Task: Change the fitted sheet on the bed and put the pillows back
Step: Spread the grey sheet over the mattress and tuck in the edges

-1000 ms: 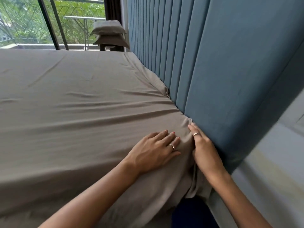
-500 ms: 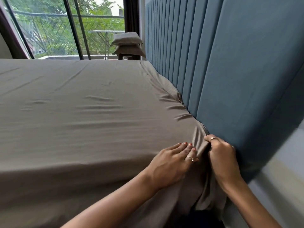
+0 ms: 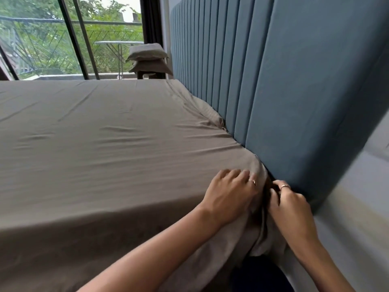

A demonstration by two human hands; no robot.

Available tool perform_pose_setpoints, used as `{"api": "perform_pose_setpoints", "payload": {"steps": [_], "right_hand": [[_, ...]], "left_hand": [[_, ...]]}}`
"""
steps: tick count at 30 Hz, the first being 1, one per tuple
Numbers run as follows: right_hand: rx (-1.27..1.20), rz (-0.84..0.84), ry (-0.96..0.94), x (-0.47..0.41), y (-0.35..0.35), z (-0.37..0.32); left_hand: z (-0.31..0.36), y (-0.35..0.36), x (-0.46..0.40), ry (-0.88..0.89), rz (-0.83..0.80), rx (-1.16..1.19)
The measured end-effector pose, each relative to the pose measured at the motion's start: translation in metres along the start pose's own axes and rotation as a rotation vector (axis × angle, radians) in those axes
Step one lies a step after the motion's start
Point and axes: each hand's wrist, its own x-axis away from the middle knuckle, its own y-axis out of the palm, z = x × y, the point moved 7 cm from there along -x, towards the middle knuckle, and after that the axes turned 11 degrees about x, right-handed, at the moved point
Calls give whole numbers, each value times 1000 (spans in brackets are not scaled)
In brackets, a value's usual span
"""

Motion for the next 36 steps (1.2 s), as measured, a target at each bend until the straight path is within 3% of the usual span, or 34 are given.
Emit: {"api": "perform_pose_setpoints", "payload": {"steps": [3,7,14,18,21,26,31,36], "right_hand": [[115,-134,48,5,5,-3],[152,-148,58,5,15,-14],[239,-20,41,0,49,-16],[332,-64,108,12,51,-8],[273,-110,125,26,61,-5],[105,67,13,17,50,-13],[-89,62,137,19,51,-1],[178,117,-102,8,47,0]], "left_hand": [[-5,17,-25,-43,-127,20],[-4,44,-39,-39,-225,8],[2,52,-38,-10,-211,-28],[5,49,-35,-3,-199,-38],[6,49,-34,4,-194,-26],[0,43,-38,-42,-170,211],[-6,41,-40,-91,-161,317],[-3,37,-41,-69,-106,307]]}}
